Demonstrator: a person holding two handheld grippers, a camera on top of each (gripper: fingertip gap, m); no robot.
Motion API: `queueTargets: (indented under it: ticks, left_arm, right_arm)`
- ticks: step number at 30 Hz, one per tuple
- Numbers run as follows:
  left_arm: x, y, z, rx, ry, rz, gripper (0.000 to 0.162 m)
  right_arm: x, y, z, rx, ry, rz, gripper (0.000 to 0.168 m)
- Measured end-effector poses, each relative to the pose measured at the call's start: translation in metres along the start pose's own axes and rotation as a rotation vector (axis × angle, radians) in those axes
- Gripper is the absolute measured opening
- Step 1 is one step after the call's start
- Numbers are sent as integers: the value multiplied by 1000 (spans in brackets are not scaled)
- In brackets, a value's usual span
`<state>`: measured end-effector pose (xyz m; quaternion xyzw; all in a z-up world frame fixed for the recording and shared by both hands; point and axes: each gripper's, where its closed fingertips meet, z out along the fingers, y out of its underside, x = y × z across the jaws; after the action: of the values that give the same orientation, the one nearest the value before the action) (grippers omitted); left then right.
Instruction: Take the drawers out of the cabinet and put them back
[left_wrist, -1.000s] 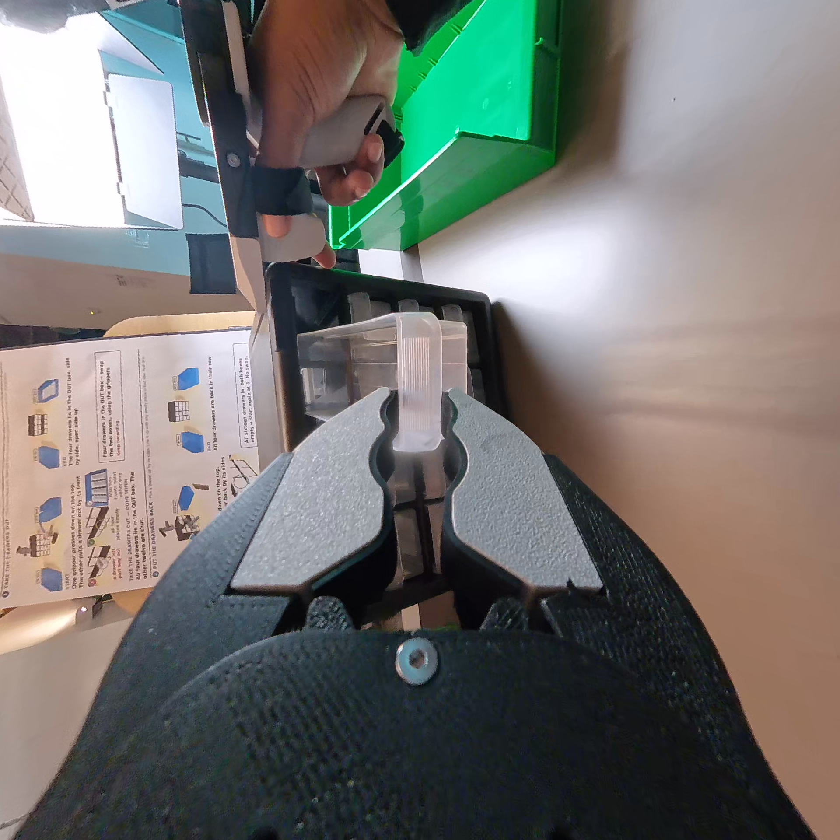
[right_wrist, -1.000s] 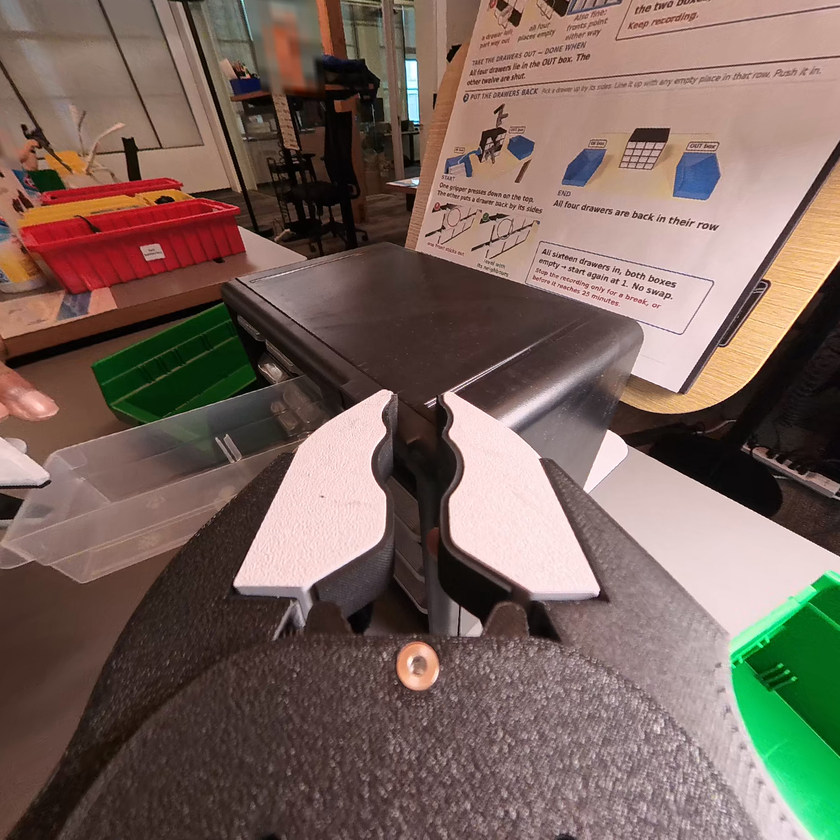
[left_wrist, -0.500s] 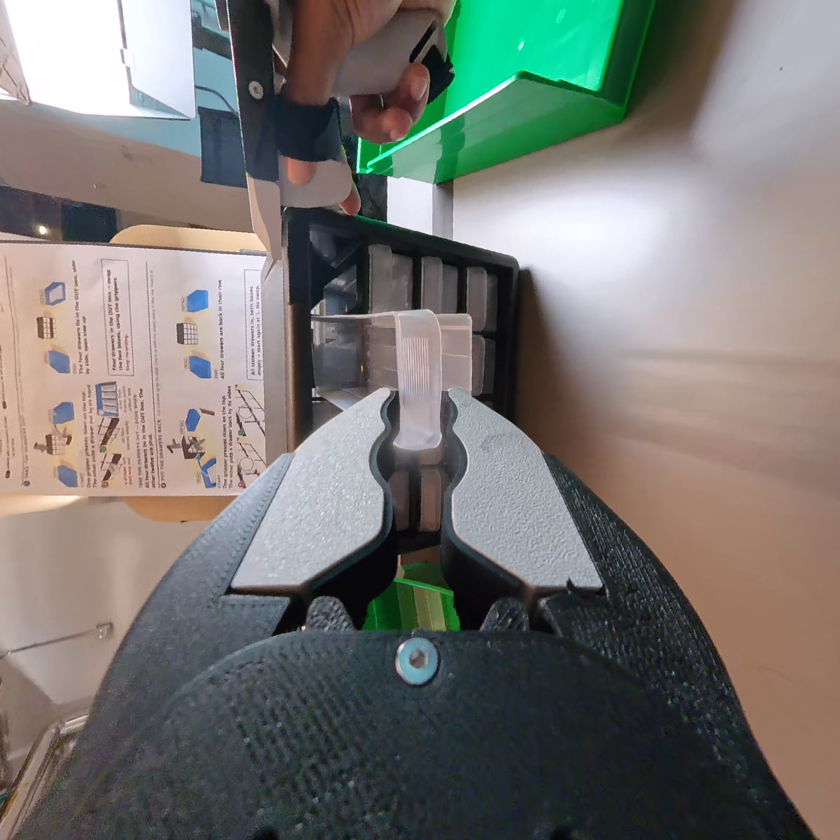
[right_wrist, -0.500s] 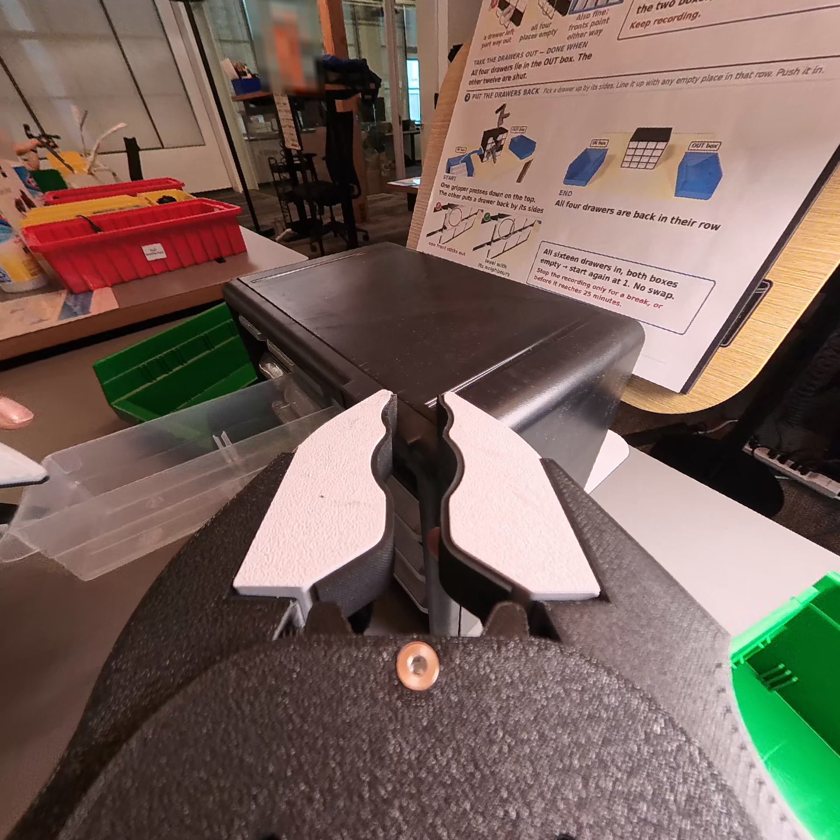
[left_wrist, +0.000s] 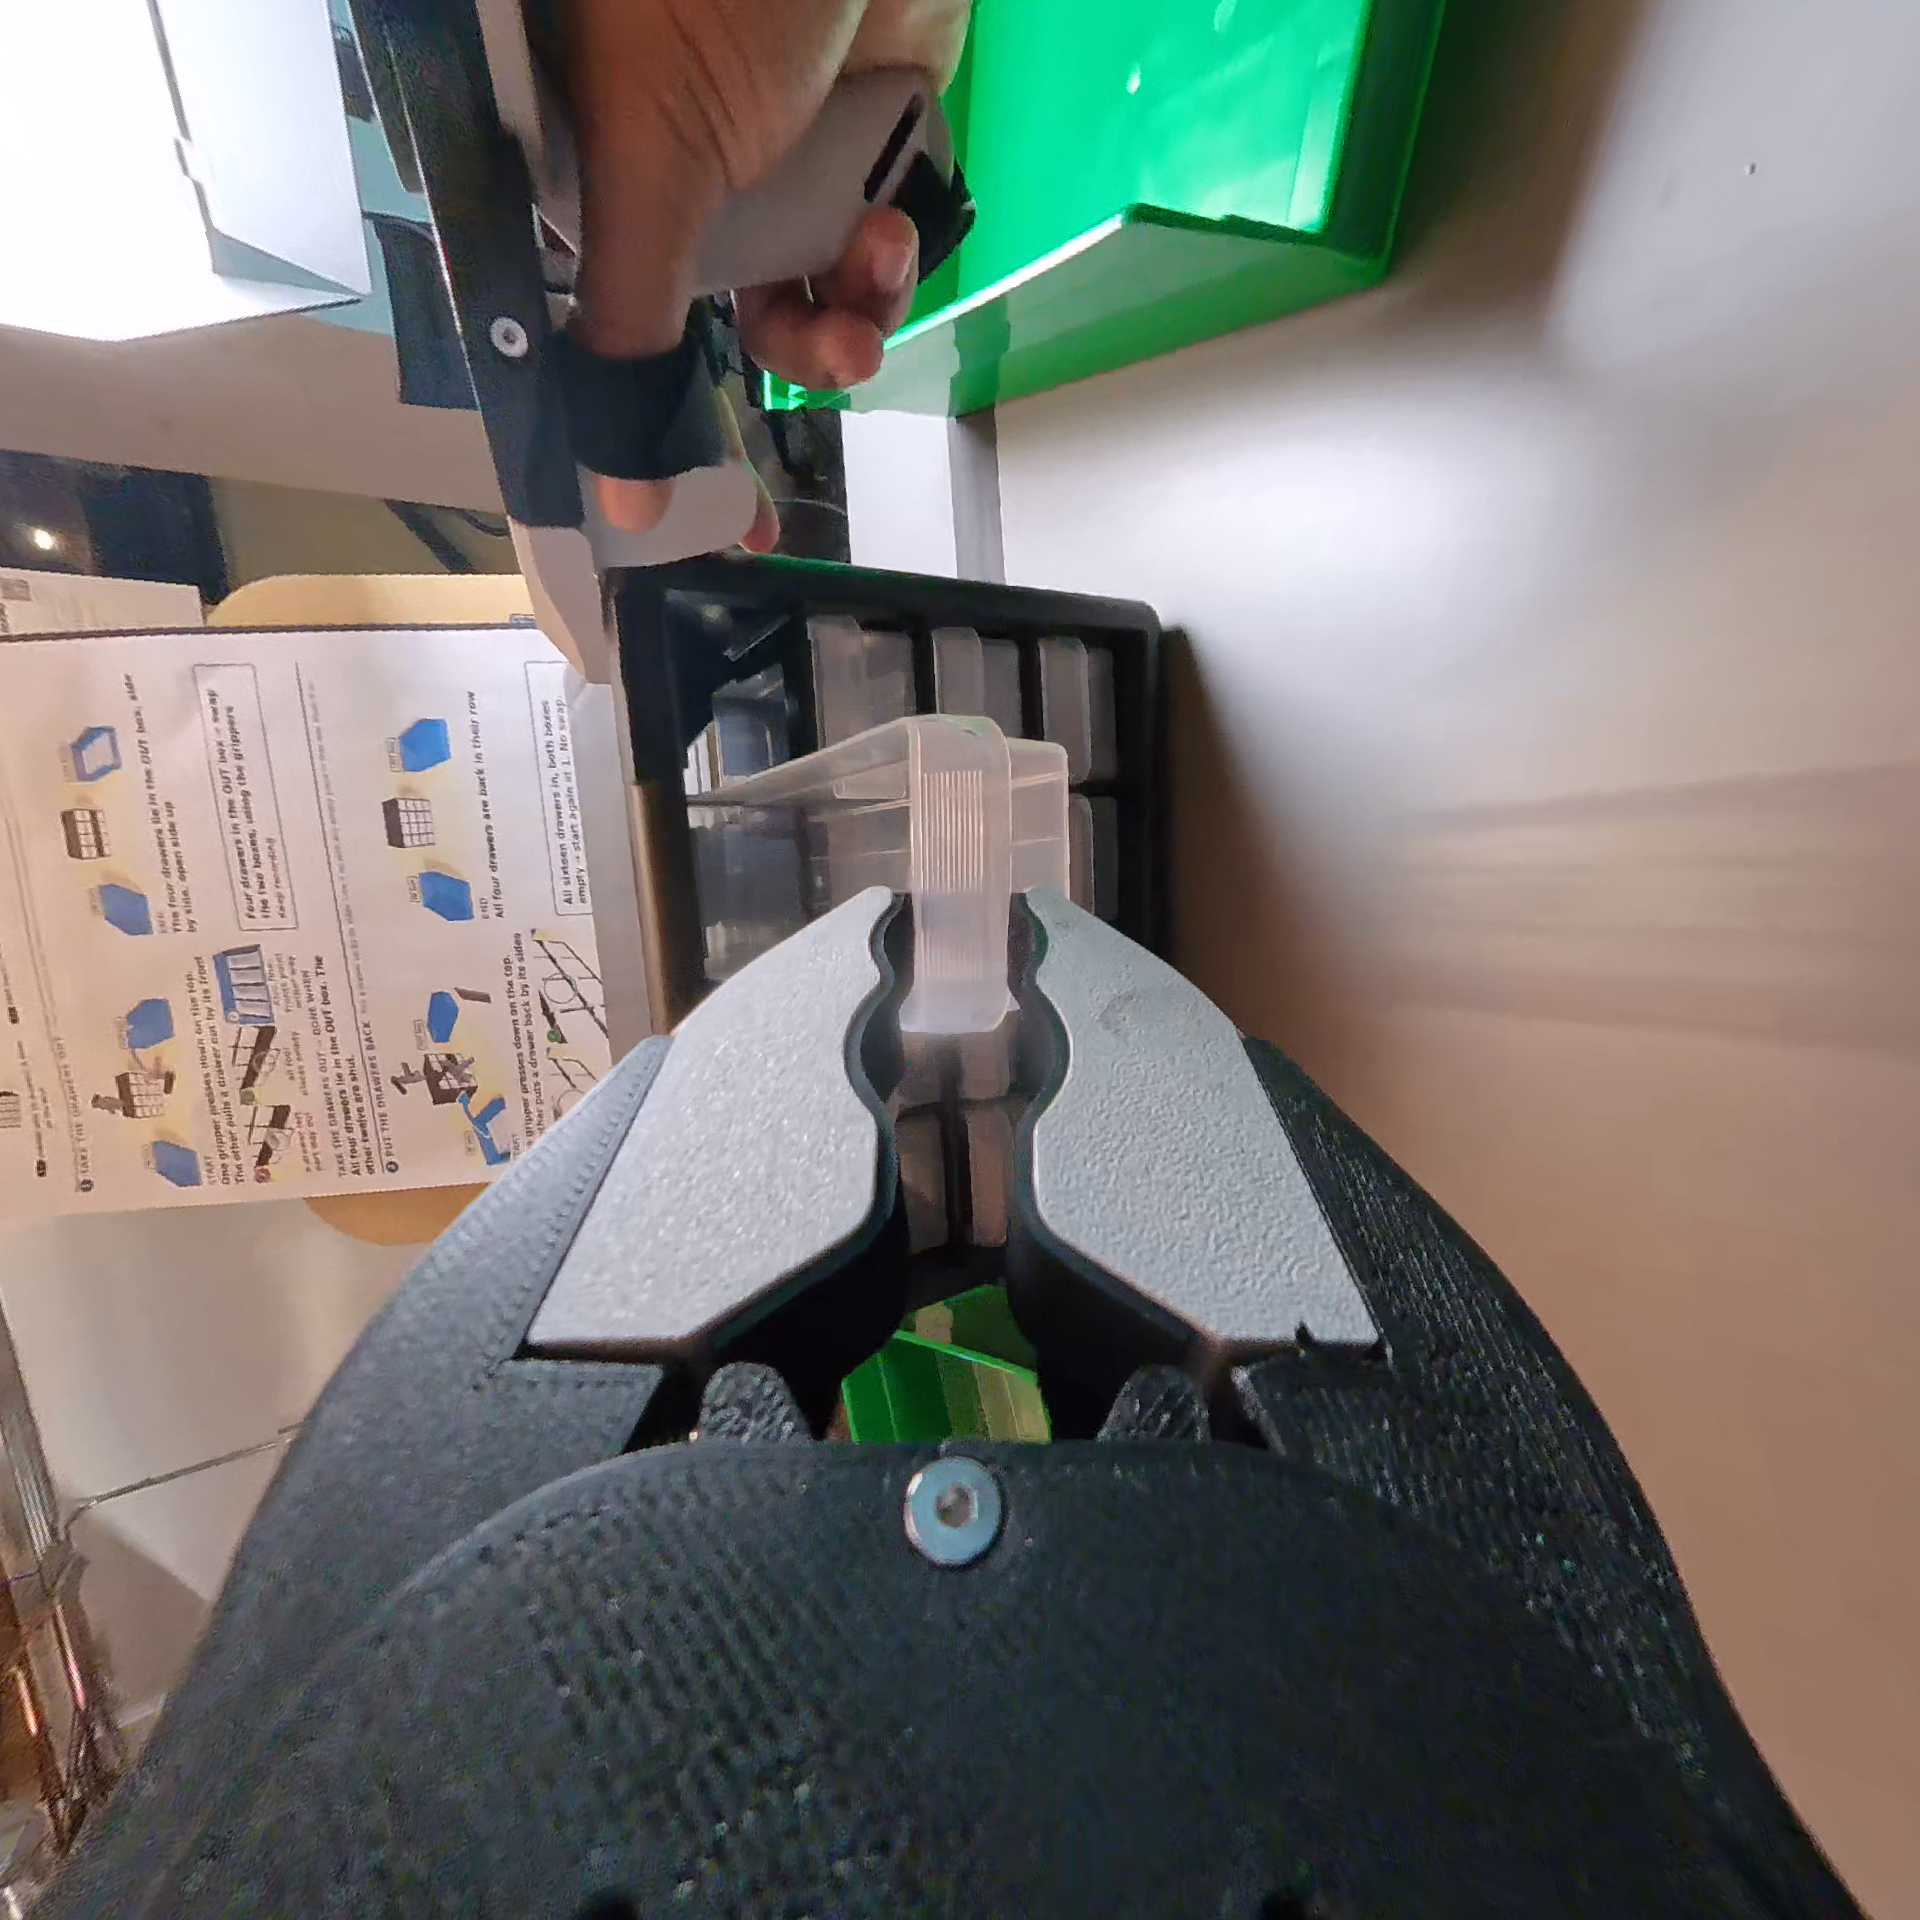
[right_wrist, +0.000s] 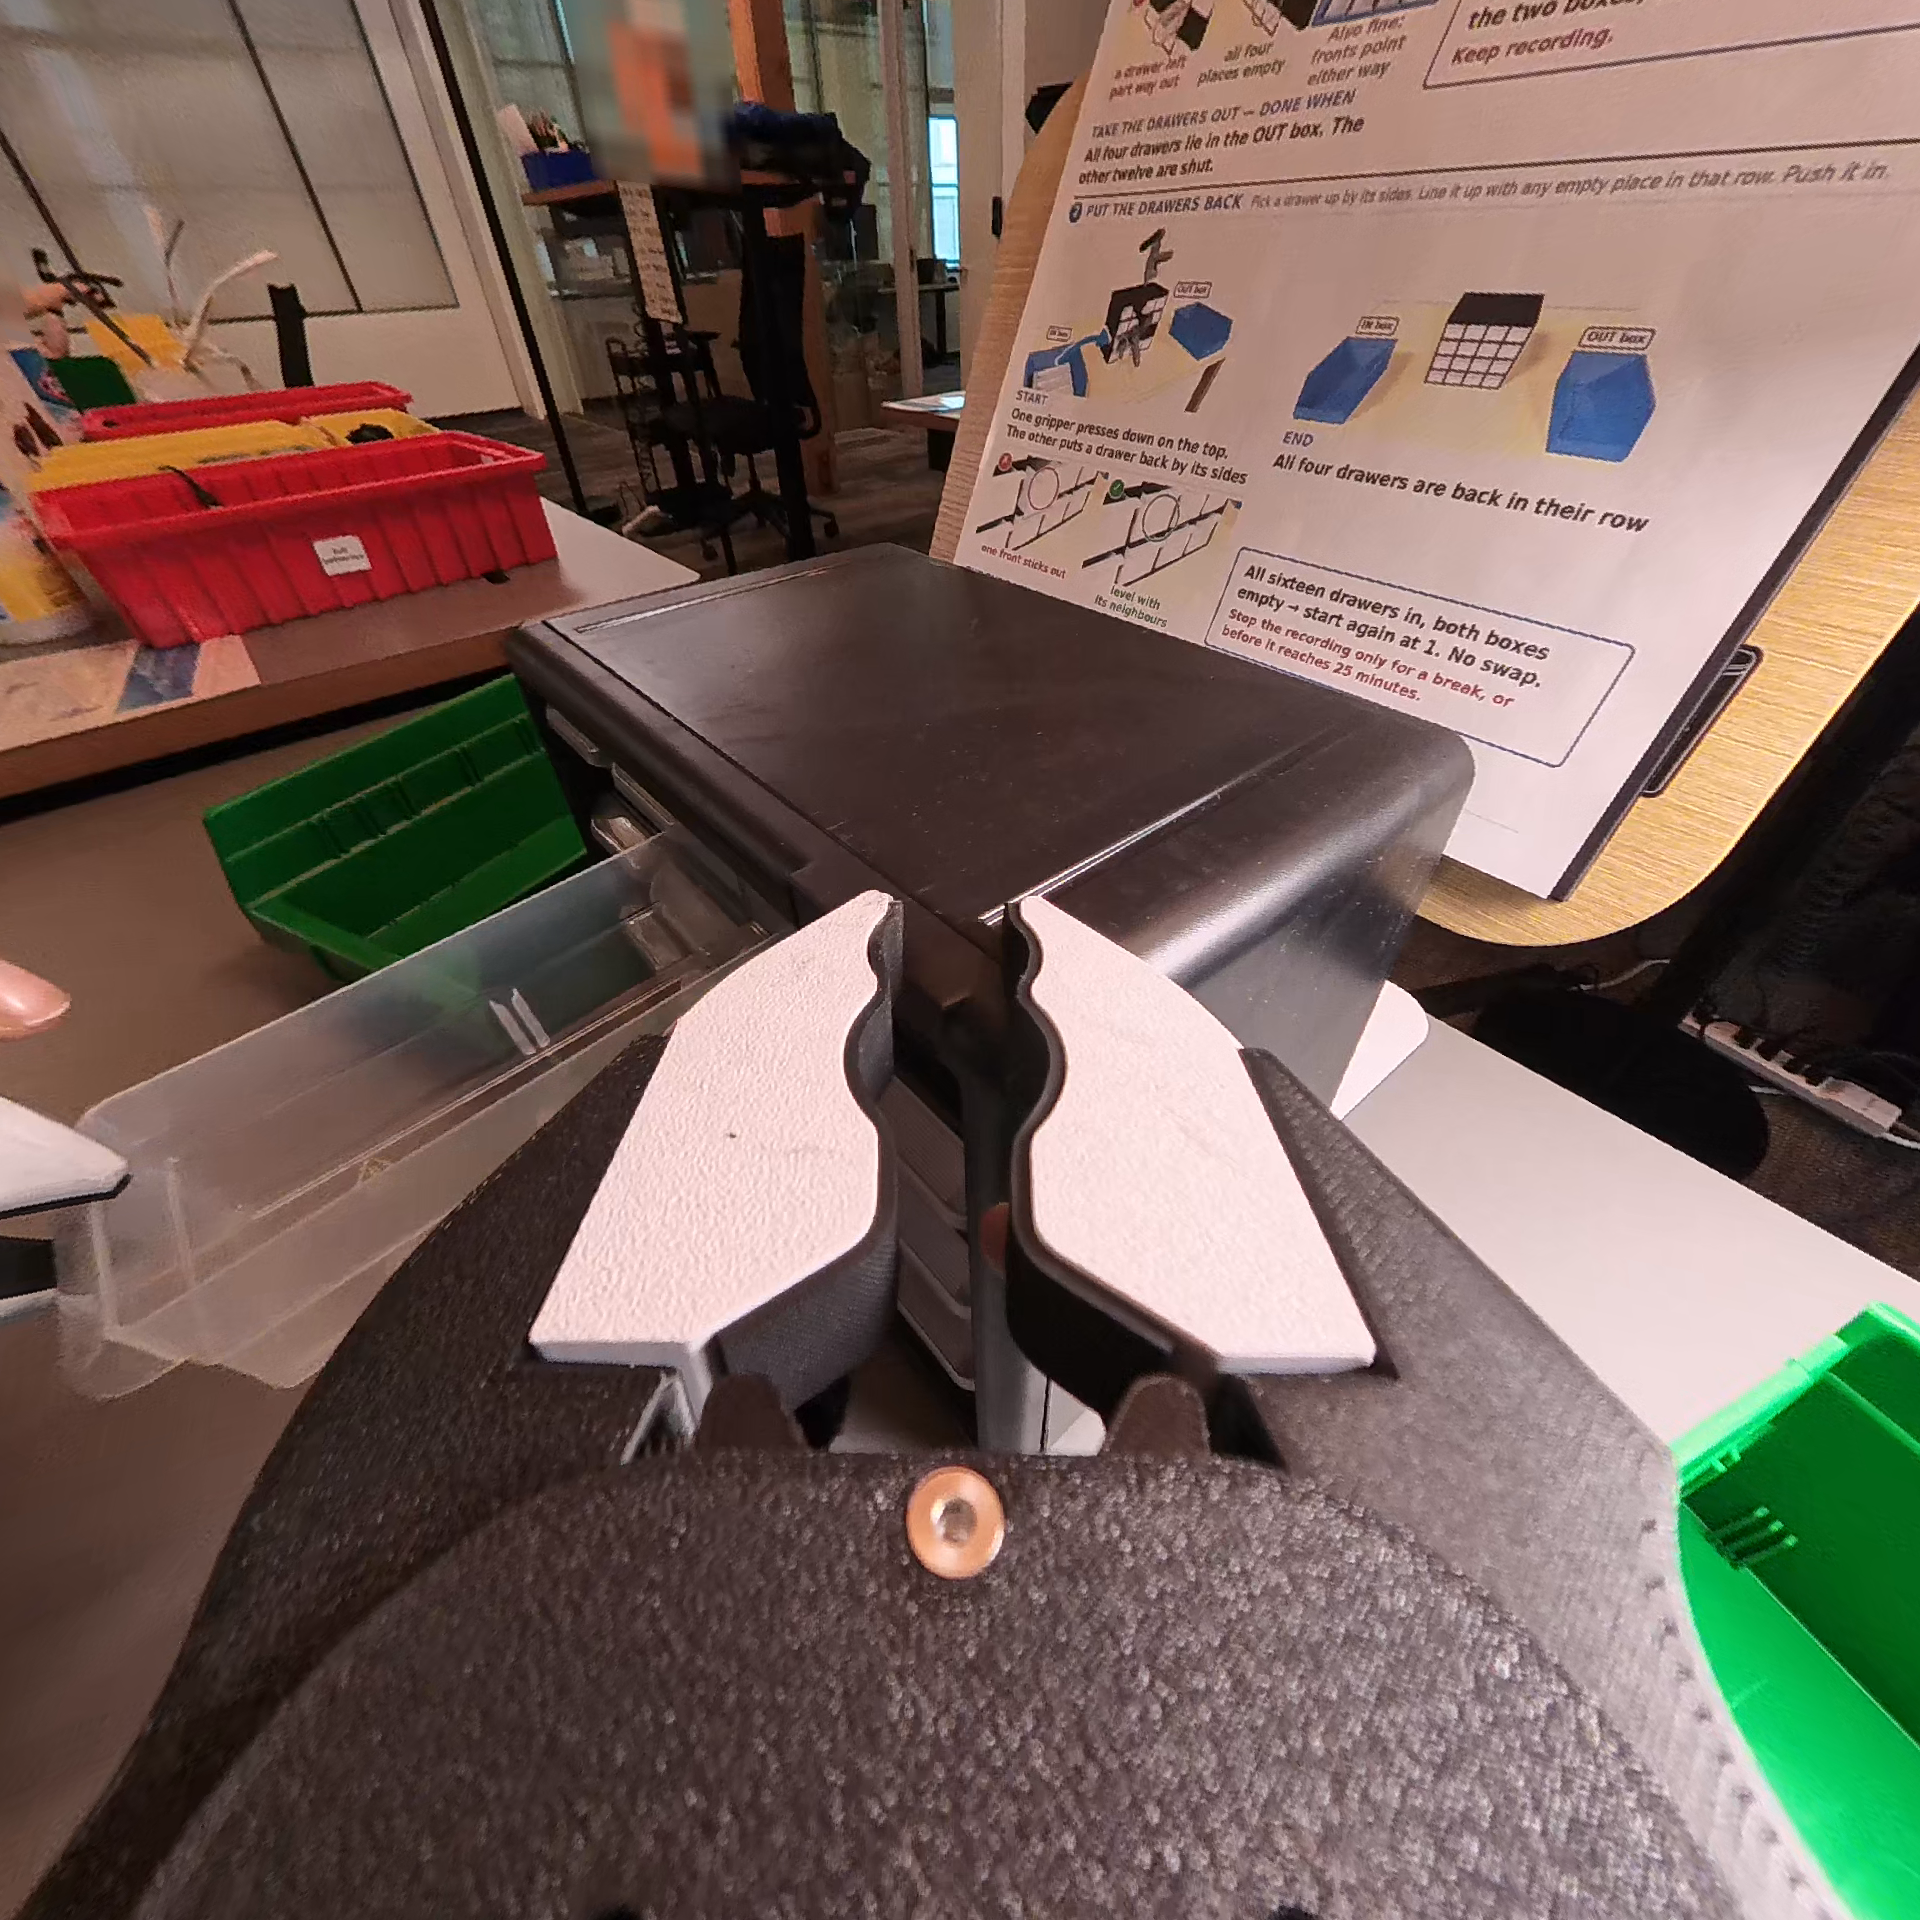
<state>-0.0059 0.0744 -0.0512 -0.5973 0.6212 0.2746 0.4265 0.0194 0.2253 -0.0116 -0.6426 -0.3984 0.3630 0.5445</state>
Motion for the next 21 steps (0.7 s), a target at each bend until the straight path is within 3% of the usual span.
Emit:
queueTargets:
  ticks: [1,11,21]
  left_arm:
    - [-1,1,-1,-6,-3,1,18]
    - [-2,11,-6,-134,-59,63,18]
    - [18,8,14,-82,-45,21,19]
  right_arm:
    - [0,0,0,1,-3,2,18]
    - [0,0,-1,4,-13,10,18]
    - [0,0,-2,6,-23,16,18]
